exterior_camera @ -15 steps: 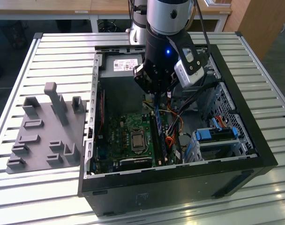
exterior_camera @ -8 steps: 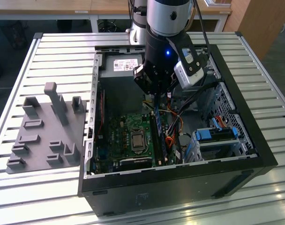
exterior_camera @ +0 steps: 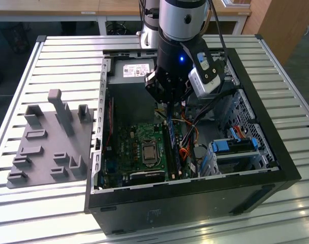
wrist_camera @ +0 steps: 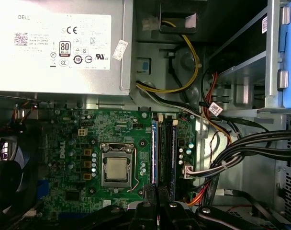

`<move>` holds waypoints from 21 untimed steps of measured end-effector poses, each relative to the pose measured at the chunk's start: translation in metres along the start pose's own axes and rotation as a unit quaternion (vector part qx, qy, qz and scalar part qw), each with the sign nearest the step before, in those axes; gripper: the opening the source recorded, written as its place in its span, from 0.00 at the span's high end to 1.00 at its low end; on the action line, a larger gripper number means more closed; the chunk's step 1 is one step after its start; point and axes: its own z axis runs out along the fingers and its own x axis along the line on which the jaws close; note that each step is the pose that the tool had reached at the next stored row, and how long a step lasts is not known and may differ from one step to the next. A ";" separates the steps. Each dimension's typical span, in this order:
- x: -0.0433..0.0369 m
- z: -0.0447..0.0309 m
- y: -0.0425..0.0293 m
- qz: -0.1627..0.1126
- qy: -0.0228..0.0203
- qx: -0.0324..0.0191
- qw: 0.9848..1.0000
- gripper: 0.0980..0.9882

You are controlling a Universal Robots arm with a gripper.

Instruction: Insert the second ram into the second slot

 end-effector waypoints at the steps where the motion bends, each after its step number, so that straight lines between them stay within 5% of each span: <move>1: 0.0000 0.0002 0.0000 0.000 0.000 0.000 1.000 0.96; 21: 0.0001 0.0071 0.0000 0.000 0.000 0.000 1.000 0.96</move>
